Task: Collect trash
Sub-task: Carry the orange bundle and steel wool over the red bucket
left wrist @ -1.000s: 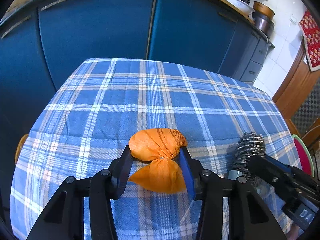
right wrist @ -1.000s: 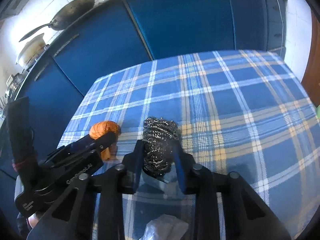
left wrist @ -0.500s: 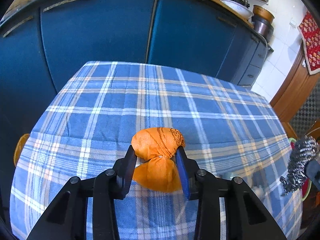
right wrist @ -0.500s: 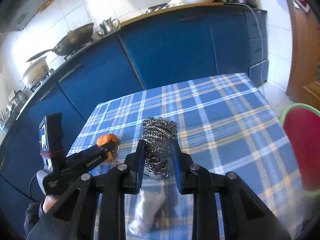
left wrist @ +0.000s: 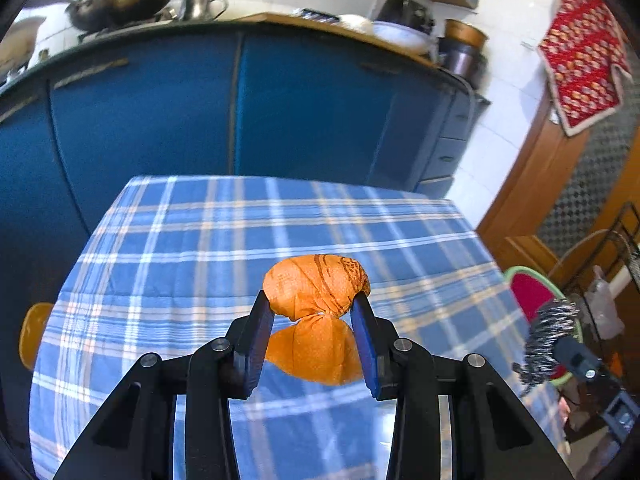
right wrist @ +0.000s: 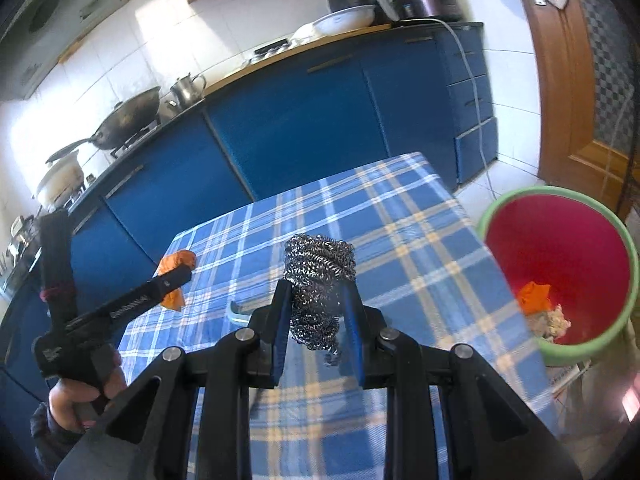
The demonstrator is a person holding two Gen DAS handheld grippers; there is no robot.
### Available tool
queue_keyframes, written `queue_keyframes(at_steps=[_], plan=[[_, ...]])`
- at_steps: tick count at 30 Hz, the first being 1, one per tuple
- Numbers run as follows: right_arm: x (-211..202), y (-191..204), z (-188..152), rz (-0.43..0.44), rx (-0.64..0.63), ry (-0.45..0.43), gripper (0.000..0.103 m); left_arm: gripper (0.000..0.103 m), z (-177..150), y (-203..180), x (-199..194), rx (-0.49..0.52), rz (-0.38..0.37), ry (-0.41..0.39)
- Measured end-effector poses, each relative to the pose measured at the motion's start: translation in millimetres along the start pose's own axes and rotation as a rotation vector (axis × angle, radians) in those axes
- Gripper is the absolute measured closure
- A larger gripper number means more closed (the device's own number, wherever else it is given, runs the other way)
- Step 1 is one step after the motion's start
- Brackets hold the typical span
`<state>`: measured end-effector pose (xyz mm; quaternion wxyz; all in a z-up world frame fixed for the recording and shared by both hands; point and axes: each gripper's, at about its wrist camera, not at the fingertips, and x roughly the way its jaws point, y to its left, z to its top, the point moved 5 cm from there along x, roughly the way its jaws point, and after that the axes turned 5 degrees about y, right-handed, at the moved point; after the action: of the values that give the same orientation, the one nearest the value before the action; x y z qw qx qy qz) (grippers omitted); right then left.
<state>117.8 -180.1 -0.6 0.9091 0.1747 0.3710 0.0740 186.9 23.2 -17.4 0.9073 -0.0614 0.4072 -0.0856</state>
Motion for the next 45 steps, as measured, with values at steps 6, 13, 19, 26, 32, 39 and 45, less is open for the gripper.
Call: queue_keyframes(at_steps=[6,13,19,26,32,39,45], plan=[[-21,-27,-2,-0.024,0.052,-0.032,0.075,0.063,-1,-41,-17,0.062,-0.055,-0.020],[-38,-60,-3,-0.057,0.110,-0.057,0.075,0.063,-5,-89,-20,0.131,-0.116,-0.009],[-52,-92,-3,-0.097,0.165,-0.079,0.075,0.063,-9,-128,-13,0.184,-0.158,0.013],[-62,-130,-5,-0.144,0.217,-0.088,0.075,0.062,-17,-177,5,0.249,-0.205,0.056],[-61,-165,-10,-0.172,0.268,-0.079,0.075,0.062,-26,-217,23,0.306,-0.242,0.088],[-53,-198,-20,-0.192,0.319,-0.059,0.074,0.062,-39,-257,50,0.370,-0.255,0.137],[-47,-221,-24,-0.194,0.376,-0.054,0.072,0.061,-47,-284,73,0.415,-0.257,0.170]])
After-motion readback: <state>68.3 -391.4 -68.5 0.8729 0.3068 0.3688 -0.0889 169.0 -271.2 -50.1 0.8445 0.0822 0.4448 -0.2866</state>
